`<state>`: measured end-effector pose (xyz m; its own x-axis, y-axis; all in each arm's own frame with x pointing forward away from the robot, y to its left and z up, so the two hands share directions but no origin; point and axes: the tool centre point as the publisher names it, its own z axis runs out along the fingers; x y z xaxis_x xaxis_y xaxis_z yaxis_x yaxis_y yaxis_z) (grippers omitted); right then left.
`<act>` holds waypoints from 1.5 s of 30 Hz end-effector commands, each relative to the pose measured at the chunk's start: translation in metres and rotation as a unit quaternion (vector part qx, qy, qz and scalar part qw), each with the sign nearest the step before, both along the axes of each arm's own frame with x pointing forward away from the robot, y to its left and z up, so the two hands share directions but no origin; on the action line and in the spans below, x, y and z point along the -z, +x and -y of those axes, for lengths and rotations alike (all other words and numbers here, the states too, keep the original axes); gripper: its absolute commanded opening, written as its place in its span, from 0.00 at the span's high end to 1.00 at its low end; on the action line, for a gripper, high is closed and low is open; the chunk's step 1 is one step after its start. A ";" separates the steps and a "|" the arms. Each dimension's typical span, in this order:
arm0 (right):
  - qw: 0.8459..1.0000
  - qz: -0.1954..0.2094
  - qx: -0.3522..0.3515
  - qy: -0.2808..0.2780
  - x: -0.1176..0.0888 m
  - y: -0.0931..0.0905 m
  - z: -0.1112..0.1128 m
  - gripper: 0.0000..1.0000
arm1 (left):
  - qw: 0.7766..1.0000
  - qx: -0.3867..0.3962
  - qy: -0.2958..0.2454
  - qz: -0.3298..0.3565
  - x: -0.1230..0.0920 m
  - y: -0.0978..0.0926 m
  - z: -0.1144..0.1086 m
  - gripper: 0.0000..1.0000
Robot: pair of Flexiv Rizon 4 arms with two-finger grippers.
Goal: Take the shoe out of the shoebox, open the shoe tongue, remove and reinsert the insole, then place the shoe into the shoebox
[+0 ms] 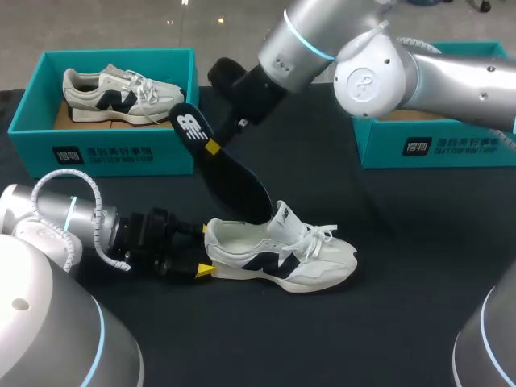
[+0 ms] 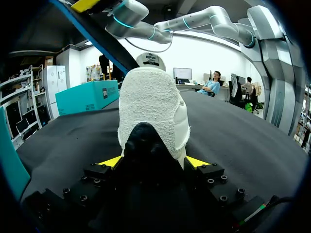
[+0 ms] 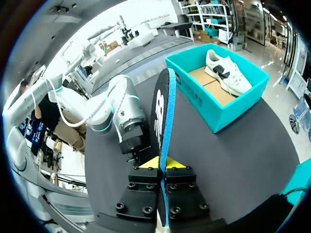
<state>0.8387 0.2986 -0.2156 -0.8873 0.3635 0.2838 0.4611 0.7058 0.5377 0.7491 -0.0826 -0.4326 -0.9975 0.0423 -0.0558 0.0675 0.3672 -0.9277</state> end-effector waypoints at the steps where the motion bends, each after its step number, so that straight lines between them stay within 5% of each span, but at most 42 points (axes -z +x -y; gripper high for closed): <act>1: 0.998 0.047 0.030 0.018 -0.038 -0.001 0.026 1.00 | 1.000 0.000 0.001 0.001 0.005 -0.001 0.001 1.00; 4: 0.996 0.078 0.019 0.033 -0.051 0.010 0.027 1.00 | 1.000 0.000 0.001 0.001 0.005 -0.001 0.001 1.00; 31: 0.996 0.078 0.019 0.033 -0.051 0.010 0.027 1.00 | 1.000 0.000 0.001 0.001 0.005 -0.001 0.001 1.00; 36: 0.986 0.026 0.105 0.129 -0.059 0.001 0.030 1.00 | 1.000 0.000 0.001 0.001 0.005 -0.001 0.001 1.00; 45: 0.964 -0.025 0.141 0.224 -0.089 -0.014 0.038 1.00 | 1.000 0.000 0.001 0.001 0.005 -0.001 0.001 1.00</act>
<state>0.8345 0.2771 -0.1241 -0.7695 0.4555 0.4476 0.6215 0.3730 0.6889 0.7491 -0.0826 -0.4327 -0.9975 0.0423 -0.0558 0.0675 0.3672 -0.9277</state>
